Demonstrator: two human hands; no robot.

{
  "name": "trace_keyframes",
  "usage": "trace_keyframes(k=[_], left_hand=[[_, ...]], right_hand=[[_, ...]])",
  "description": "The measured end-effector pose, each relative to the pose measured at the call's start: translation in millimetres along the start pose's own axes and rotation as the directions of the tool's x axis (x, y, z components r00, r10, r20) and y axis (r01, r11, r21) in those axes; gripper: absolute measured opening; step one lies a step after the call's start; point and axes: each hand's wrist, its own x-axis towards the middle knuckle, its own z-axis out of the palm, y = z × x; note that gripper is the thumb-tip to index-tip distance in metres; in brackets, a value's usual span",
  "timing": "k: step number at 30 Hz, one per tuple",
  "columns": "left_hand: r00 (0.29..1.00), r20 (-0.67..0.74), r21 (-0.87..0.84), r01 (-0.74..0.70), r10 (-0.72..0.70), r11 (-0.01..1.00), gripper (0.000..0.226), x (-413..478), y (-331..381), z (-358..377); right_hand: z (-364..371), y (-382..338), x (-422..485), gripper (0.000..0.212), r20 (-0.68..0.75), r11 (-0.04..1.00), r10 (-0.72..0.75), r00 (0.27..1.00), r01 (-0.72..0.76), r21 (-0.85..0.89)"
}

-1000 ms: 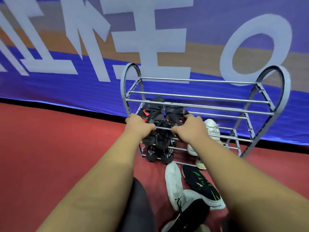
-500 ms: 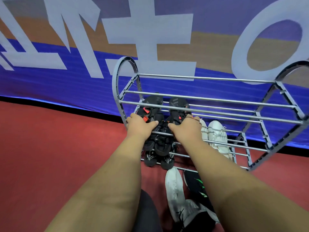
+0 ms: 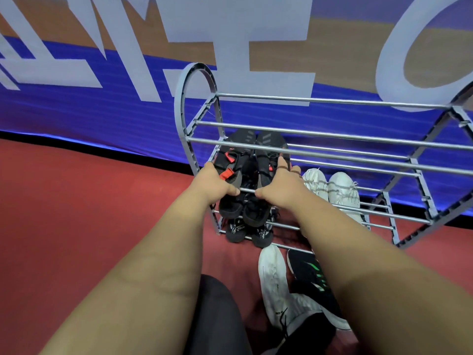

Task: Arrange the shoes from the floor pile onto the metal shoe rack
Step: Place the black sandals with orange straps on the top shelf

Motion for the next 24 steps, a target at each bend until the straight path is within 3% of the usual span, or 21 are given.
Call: trace_keyframes(k=[2, 5, 7, 10, 15, 20, 24], left_hand=[[0.999, -0.027, -0.053, -0.043, 0.041, 0.998, 0.091, 1, -4, -1], [0.996, -0.055, -0.182, -0.074, 0.065, 0.980, 0.076, 1, -4, 2], [0.997, -0.049, -0.219, -0.075, 0.066, 0.973, 0.076, 3, -3, 5], [0.998, -0.014, -0.193, -0.066, 0.064, 0.979, 0.095, 3, -2, 8], [0.998, -0.011, -0.175, -0.056, 0.055, 0.983, 0.104, 4, -2, 6], [0.998, -0.024, -0.152, -0.054, 0.051, 0.987, 0.105, 5, -3, 5], [0.999, 0.001, -0.145, -0.046, 0.047, 0.988, 0.107, 0, -1, 2]], right_hand=[[0, 1, 0, 0.118, -0.003, 0.999, -0.032, 0.999, 0.032, 0.031], [3, -2, -2, 0.098, -0.033, 0.992, -0.083, 0.996, 0.085, 0.090], [6, -5, -4, 0.097, -0.062, 0.988, -0.104, 0.993, 0.110, 0.111], [12, -6, -5, 0.104, -0.099, 0.980, -0.134, 0.986, 0.147, 0.134], [10, 0, -5, 0.099, -0.110, 0.967, -0.176, 0.978, 0.193, 0.168], [12, 1, -5, 0.071, -0.153, 0.966, -0.218, 0.964, 0.235, 0.109], [14, -2, -5, 0.088, -0.157, 0.969, -0.214, 0.964, 0.229, 0.087]])
